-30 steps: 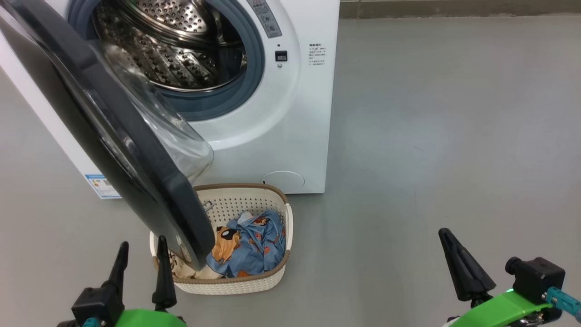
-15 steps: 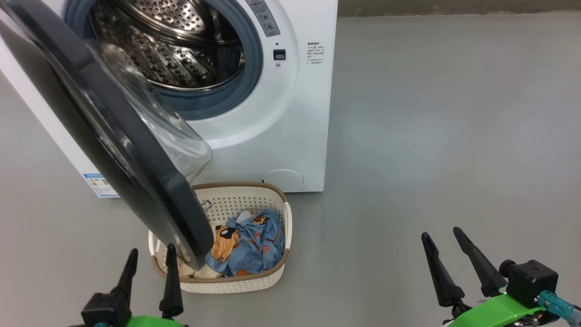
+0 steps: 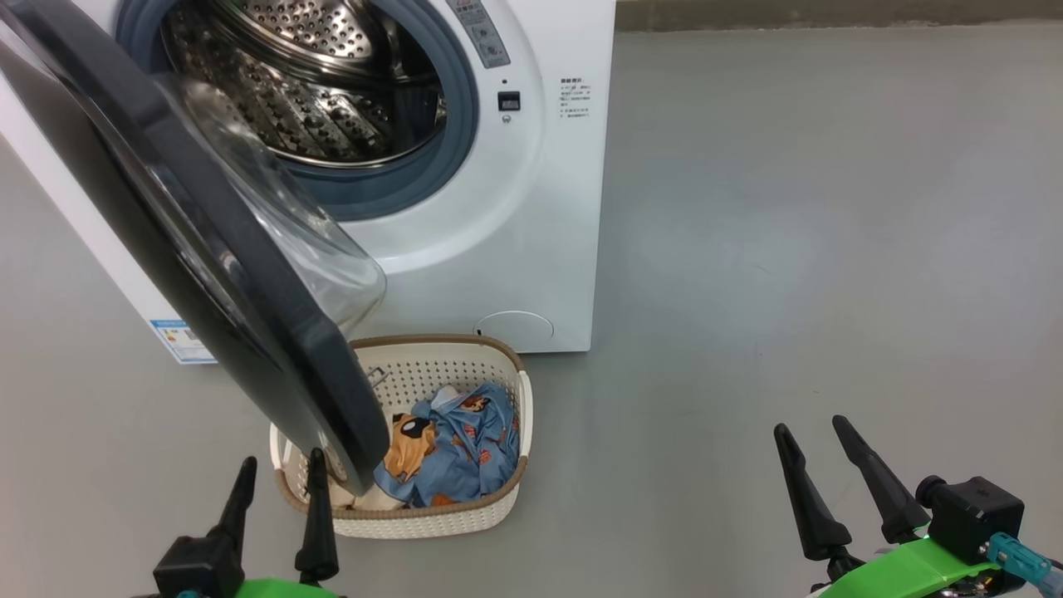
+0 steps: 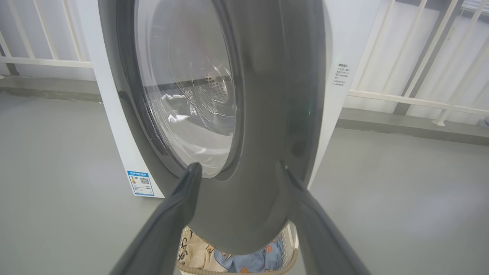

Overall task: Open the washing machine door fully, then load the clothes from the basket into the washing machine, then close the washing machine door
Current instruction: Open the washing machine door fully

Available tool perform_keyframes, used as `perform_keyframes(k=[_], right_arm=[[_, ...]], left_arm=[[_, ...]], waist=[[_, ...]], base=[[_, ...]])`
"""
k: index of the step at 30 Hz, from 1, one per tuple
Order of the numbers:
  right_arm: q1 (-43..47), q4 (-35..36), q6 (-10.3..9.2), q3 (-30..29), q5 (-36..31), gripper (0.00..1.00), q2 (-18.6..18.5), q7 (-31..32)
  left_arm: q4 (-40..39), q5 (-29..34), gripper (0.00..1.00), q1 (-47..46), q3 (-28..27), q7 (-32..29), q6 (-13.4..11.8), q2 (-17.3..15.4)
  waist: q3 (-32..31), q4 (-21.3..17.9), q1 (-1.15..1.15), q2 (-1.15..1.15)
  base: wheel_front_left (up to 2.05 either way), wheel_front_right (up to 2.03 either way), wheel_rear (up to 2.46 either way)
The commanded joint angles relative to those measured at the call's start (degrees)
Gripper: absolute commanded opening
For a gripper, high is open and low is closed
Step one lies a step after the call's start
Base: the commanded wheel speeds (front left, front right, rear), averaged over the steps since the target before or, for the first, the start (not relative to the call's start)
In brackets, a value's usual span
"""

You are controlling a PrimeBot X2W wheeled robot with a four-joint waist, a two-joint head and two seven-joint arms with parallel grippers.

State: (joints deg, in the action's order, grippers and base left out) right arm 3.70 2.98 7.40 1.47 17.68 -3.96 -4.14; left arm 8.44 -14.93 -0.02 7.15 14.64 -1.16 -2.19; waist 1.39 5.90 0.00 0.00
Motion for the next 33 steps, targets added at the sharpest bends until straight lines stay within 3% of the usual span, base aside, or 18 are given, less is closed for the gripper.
perform_keyframes(k=[1, 33], right_arm=[[-1.5, 1.3, 0.09, 1.4, -0.6, 1.0, -0.3, -0.4], [-1.6, 0.4, 0.09, 1.3, -0.8, 1.0, 0.1, -0.9]], left_arm=[[-1.2, -0.2, 1.0, -1.7, -1.6, 0.4, 0.2, -0.7], [-1.1, -0.1, 1.0, -1.8, -1.0, 0.4, -0.2, -0.7]], waist=[[0.1, -0.1, 0.0, 0.0], [0.2, -0.1, 0.0, 0.0]], base=[[0.0, 0.0, 0.0], [0.0, 0.0, 0.0]])
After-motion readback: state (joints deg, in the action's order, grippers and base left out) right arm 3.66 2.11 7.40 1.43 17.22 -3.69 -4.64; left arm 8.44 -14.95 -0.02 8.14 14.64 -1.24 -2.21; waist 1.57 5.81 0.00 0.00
